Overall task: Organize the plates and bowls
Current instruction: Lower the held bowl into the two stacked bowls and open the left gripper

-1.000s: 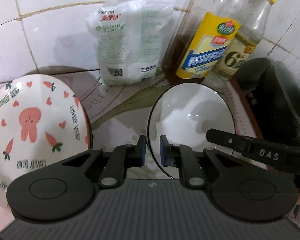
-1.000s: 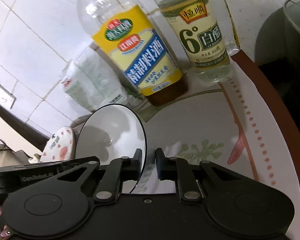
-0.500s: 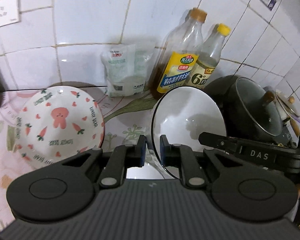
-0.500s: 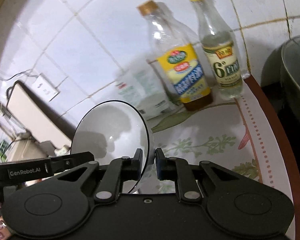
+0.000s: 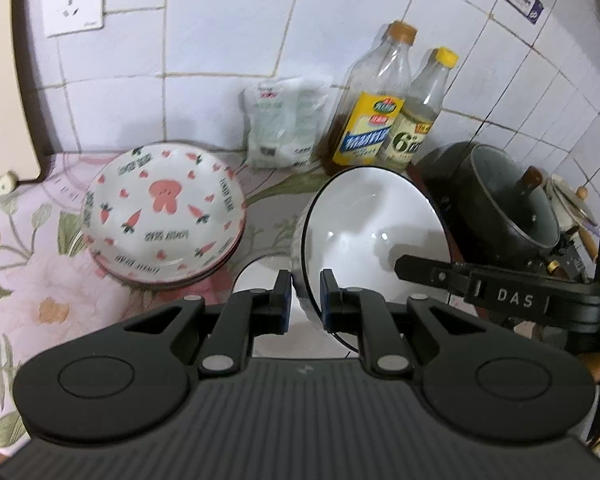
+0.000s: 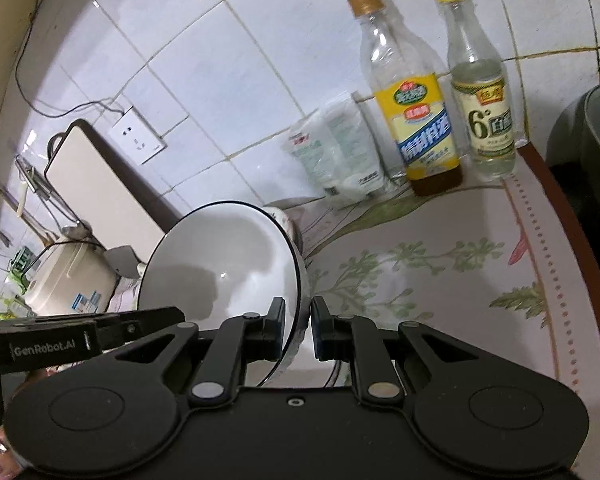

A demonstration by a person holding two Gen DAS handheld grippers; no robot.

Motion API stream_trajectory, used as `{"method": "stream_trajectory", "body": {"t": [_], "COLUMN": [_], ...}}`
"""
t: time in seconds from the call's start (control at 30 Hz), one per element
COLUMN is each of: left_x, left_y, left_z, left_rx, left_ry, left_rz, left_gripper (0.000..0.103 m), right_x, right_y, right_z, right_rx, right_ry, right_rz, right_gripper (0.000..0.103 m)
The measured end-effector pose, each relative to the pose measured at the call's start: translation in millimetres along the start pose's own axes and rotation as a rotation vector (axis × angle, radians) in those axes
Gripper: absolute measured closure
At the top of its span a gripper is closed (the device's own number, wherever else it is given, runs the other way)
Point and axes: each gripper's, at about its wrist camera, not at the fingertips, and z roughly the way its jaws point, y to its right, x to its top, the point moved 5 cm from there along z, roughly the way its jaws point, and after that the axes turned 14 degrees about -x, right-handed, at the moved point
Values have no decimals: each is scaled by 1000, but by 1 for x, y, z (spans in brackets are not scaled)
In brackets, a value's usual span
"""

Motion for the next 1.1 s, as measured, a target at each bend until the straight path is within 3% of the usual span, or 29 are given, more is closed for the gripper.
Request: {"method": "stream_trajectory", "body": {"t": [0.5, 0.93, 1.1], "left_x": [-34, -35, -36], "left_y": [-40, -52, -52], "left_z": [19, 43, 47], "left_rx": [22, 35, 47], "left_ry": [-79, -125, -136], "left_rz": [-57, -42, -21], "left_gripper": [90, 89, 89], "right_x": [-24, -31, -35], "right_y": [-15, -21, -30], "right_z": [34, 55, 55], "right_rx": [-30, -115, -159], "right_ry": [-80, -83, -31], "right_rz": [-53, -156, -252], "right_gripper": [86, 85, 85]}}
